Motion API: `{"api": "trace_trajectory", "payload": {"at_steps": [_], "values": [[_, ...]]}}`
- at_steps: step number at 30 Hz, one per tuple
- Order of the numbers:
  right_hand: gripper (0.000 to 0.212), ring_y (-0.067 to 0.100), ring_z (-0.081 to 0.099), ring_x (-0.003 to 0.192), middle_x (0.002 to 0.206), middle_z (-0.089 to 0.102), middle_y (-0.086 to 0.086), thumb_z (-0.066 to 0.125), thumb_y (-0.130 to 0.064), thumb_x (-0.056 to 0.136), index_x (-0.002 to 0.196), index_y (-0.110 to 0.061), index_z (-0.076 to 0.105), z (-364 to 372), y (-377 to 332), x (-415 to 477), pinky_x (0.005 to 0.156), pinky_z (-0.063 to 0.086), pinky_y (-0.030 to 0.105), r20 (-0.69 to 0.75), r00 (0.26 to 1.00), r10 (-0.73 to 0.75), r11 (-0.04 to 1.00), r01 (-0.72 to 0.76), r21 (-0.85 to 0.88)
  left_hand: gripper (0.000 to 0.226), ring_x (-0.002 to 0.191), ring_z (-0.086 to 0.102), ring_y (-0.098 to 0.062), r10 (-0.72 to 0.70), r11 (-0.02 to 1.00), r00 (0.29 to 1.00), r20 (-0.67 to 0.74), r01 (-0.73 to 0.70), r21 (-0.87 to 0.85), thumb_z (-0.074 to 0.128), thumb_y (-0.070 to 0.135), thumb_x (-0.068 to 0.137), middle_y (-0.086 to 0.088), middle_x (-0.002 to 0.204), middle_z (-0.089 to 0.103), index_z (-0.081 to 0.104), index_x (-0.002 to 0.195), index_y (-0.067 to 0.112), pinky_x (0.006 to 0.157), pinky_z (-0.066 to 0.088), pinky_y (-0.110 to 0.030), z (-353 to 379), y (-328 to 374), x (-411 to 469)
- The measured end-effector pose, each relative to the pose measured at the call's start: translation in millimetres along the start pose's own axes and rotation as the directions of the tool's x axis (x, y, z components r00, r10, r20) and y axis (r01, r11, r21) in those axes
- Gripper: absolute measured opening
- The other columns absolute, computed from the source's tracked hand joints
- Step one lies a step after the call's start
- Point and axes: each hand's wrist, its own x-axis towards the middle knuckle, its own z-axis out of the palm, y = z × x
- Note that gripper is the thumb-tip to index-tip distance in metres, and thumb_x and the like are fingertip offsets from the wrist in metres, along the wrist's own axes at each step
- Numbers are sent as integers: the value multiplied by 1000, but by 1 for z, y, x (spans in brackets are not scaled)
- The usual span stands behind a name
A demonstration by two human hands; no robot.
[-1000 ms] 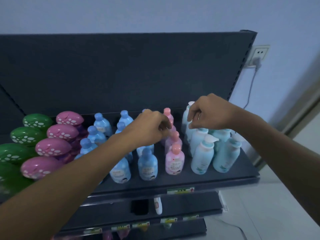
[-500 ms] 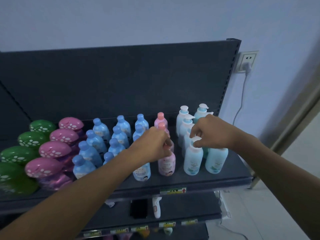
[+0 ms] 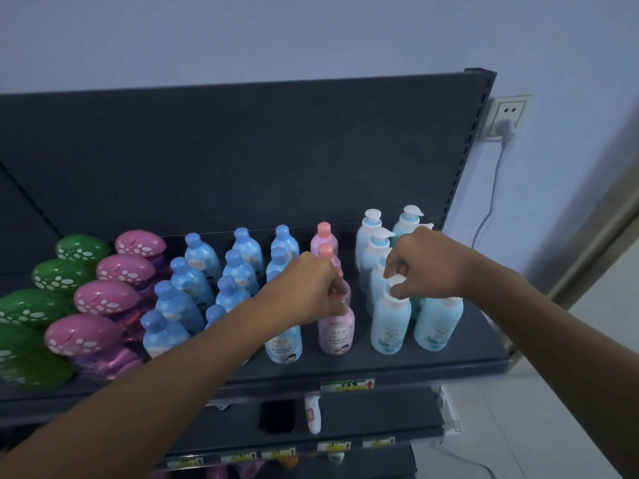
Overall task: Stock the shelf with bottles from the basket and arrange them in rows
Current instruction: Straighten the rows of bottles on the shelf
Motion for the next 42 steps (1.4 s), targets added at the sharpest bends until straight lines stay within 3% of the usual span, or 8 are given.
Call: {"api": "trace_trajectory", "payload": {"at_steps": [6, 8, 10, 13, 16, 22, 29, 42], "values": [[34, 5, 62, 78, 86, 70, -10, 79, -44, 70, 100, -28, 74, -14, -5, 7, 75, 55, 29, 70, 997, 30, 999, -29, -19, 34, 72, 62, 3, -14, 1000, 999, 34, 15, -28, 81, 34, 80, 18, 77, 71, 78, 112, 25, 68, 44, -9, -1, -4, 0], [28, 2, 61, 76, 81, 70, -14, 79, -47, 71, 93, -30, 74, -21, -4, 17, 72, 52, 26, -14, 1000, 22, 1000, -22, -4, 38, 72, 61, 5, -12, 999, 999, 52, 14, -36, 81, 41, 78, 21, 70, 64, 77, 113, 26, 70, 48, -12, -4, -6, 1], [21, 6, 64, 76, 73, 68, -17, 78, -43, 72, 88, -29, 75, -27, 0, 31, 70, 51, 26, -143, 989, 36, 999, -31, 40, 37, 80, 64, 3, -35, 998, 999, 35, 37, -59, 79, 50, 76, 16, 77, 70, 77, 108, 30, 76, 55, -20, -10, -8, 6], [18, 10, 67, 76, 73, 68, -15, 75, -36, 74, 91, -28, 75, -26, 10, 55, 74, 57, 31, -256, 963, 82, 996, -69, 62, 20, 74, 63, 0, -58, 998, 992, -116, 53, -44, 72, 47, 82, 16, 72, 68, 78, 90, 29, 73, 56, -26, -25, -15, 27], [30, 17, 68, 77, 84, 64, -9, 78, -38, 73, 101, -27, 74, -17, 22, 74, 76, 58, 35, -194, 972, 136, 990, -127, 53, 15, 79, 65, -13, -87, 996, 980, -180, 89, 3, 72, 37, 84, 13, 75, 67, 78, 93, 27, 77, 57, -31, -37, -29, 55], [32, 21, 66, 86, 95, 67, -6, 81, -37, 71, 101, -28, 75, 3, 32, 88, 78, 55, 34, -152, 978, 143, 989, -136, 55, 34, 99, 68, -27, -186, 980, 982, 16, 184, 81, 74, 35, 81, -1, 109, 70, 74, 114, 30, 87, 59, -43, -25, -44, 87], [27, 22, 64, 95, 103, 71, -3, 78, -31, 76, 103, -25, 76, 6, 33, 87, 86, 54, 39, -163, 976, 145, 989, -142, 31, 20, 87, 69, -22, -159, 983, 986, 53, 153, 104, 80, 30, 76, 2, 96, 72, 80, 95, 25, 79, 61, -37, -23, -38, 97], [27, 21, 65, 96, 105, 72, -1, 78, -29, 78, 104, -22, 76, 6, 34, 88, 87, 54, 38, -154, 976, 153, 988, -148, 45, 11, 89, 68, -23, -189, 980, 981, 35, 186, 67, 78, 27, 77, 3, 99, 73, 81, 87, 24, 78, 61, -38, -21, -38, 103]]}}
